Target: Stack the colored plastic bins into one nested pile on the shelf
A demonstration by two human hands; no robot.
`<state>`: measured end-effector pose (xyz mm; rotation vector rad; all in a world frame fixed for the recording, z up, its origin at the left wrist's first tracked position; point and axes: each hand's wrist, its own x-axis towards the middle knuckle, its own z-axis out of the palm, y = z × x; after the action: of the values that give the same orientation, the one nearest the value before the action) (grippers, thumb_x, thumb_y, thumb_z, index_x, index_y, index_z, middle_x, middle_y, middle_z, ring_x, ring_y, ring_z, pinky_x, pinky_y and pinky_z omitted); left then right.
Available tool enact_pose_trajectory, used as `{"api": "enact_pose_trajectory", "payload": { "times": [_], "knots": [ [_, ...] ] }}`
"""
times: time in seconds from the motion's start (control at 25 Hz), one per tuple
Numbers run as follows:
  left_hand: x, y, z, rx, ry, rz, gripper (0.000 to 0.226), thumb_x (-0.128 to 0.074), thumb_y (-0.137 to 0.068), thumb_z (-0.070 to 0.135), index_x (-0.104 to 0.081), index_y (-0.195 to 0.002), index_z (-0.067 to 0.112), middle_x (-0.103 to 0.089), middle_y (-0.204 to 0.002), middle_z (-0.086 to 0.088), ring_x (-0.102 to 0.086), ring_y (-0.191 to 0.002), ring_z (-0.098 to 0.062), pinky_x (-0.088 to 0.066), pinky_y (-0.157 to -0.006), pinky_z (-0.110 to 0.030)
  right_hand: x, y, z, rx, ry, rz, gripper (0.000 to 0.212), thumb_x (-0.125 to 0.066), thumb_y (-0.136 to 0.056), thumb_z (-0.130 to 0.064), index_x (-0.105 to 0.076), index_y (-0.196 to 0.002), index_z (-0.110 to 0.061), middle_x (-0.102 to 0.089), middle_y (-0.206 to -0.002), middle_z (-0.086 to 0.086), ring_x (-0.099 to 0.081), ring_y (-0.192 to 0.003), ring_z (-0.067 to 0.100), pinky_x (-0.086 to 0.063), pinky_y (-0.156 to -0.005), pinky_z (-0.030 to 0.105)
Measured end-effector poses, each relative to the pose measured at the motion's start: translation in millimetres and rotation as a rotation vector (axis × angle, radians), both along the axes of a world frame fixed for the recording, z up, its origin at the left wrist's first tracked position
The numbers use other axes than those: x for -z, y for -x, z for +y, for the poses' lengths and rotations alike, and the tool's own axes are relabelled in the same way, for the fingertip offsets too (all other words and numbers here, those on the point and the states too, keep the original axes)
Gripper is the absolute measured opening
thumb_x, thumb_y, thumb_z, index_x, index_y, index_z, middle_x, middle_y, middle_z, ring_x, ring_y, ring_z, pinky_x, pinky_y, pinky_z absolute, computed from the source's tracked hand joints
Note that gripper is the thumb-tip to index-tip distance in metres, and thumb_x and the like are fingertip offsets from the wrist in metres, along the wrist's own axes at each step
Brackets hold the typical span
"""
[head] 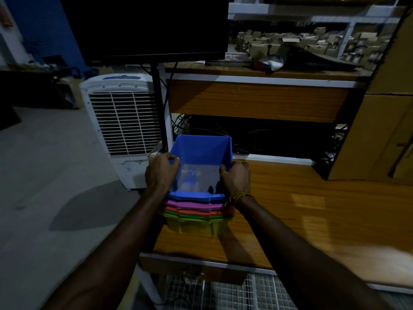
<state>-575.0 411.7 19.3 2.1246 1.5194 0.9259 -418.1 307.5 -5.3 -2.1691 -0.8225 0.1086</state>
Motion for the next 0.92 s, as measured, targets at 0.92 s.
{"api": "enact_pose_trajectory", "payload": {
  "times": [0.92],
  "knots": [
    [27, -4, -23, 0.016, -0.090, 0.160, 0.031, -0.056, -0.092, 0.031, -0.067, -0.116, 0.014, -0.067, -0.115, -0.012, -0.063, -0.100, -0.032, -0.048, -0.072, -0.038, 23, -5, -27, -0.107, 0.135, -0.225, 0.041, -0.049, -0.095, -0.038, -0.055, -0.123, -0.008, -0.048, -0.129, 0.016, -0.049, -0.116, 0.032, -0.050, -0.091, 0.043]
  ]
}}
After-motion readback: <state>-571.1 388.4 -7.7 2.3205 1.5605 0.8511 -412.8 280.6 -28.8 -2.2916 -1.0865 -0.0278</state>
